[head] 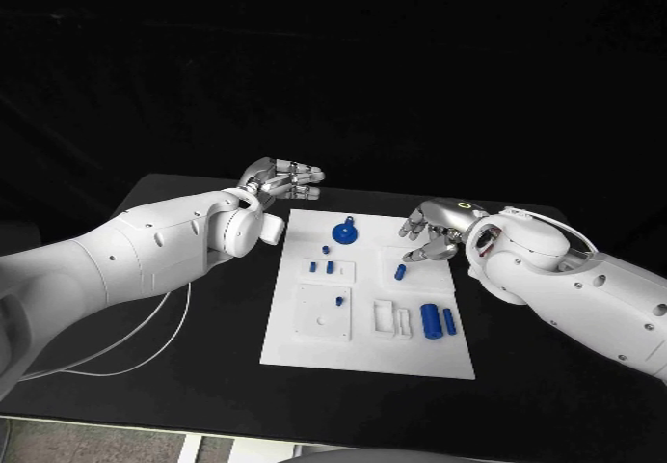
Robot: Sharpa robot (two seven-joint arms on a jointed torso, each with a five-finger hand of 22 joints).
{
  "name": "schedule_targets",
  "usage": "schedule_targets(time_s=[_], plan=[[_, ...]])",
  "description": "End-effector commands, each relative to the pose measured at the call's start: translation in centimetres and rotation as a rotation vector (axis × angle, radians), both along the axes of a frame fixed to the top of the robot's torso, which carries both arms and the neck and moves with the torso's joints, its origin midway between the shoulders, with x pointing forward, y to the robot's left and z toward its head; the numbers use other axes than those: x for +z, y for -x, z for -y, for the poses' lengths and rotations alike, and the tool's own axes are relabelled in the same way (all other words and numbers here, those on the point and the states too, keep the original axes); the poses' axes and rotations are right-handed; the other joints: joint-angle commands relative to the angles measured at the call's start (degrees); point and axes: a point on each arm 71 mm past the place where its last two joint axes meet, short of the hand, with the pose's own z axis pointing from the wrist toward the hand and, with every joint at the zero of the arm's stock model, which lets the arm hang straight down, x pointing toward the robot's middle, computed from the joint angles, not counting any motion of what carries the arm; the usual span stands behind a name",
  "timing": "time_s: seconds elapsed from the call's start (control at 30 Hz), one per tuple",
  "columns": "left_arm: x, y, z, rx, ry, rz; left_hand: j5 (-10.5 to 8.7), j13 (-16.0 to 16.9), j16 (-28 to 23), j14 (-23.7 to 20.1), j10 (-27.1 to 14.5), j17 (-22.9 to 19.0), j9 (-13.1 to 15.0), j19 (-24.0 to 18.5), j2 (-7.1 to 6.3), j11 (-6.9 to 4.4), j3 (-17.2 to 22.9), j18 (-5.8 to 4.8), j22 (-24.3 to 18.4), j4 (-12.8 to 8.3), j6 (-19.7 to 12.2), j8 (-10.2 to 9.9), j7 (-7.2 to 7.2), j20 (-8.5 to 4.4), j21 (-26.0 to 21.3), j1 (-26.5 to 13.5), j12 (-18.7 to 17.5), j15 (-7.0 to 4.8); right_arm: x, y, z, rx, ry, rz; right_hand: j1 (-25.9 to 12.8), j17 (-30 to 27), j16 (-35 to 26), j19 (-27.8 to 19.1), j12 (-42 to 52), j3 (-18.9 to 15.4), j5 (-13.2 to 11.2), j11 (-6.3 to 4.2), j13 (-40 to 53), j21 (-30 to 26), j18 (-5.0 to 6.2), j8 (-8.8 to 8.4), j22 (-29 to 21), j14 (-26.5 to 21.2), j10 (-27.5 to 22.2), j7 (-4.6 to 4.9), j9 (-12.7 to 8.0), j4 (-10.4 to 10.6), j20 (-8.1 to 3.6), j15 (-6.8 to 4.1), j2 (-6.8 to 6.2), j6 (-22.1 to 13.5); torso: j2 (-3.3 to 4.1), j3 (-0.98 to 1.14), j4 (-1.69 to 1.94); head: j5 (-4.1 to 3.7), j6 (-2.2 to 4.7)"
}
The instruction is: Assemble the parts on the task board
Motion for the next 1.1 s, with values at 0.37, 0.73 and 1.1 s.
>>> schedule_targets(time_s=[0.37, 0.73, 1.1], plan=[[0.1, 0.1, 0.3, -0.022, 0.021, 0.006, 0.08, 0.0, -0.3, -0.4, -0.2, -0.1, 0.1, 0.3, 0.50, 0.33, -0.3, -0.10, -0.2, -0.1, 0.0, 0.0, -0.02, 0.15, 0.4, 0.1, -0.1, 0.04, -2.0, 1.0, -1.0, 0.060, 0.075, -0.128, 0.3, -0.3, 0.3, 1.6, 0.2, 0.9, 0.9, -0.36, 0.0, -0.6, 0.66, -0.09, 0.1, 0.0, 0.9, 0.29, -0.1, -0.9, 0.37, 0.35, 1.33, 0.9, 0.01, -0.06, 0.08, -0.18, -0.16], [0.1, 0.1, 0.4, -0.025, 0.022, 0.006, 0.08, 0.0, -0.3, -0.4, -0.2, -0.1, 0.1, 0.3, 0.50, 0.33, -0.3, -0.10, -0.2, -0.1, 0.0, 0.0, -0.02, 0.15, 0.4, 0.1, -0.1, 0.04, -3.2, 1.3, -1.5, 0.071, 0.116, -0.132, -2.9, -0.5, 0.4, 1.6, 0.2, 15.5, -1.1, -0.69, -0.1, -0.6, 0.38, -0.09, 0.8, 0.0, 2.6, 1.32, -0.1, -4.7, 0.22, 0.24, 0.13, 2.5, 0.01, -0.04, 0.13, -0.31, -0.39], [0.1, 0.1, 0.5, -0.027, 0.023, 0.004, 0.09, 0.0, -0.3, -0.4, -0.2, -0.1, 0.1, 0.3, 0.60, 0.35, -0.3, -0.08, -0.2, -0.1, 0.0, 0.0, -0.01, 0.17, 0.4, 0.0, -0.1, 0.06, -4.0, 1.1, -2.0, 0.064, 0.108, -0.106, -4.4, -0.5, 0.6, 1.6, 0.2, 27.7, -3.9, -1.09, -0.1, -0.1, 0.17, -0.02, 1.7, 0.1, 4.8, 2.87, 0.0, -4.8, -0.02, 0.01, 0.50, 6.6, 0.03, -0.03, 0.14, -0.26, -0.60]])
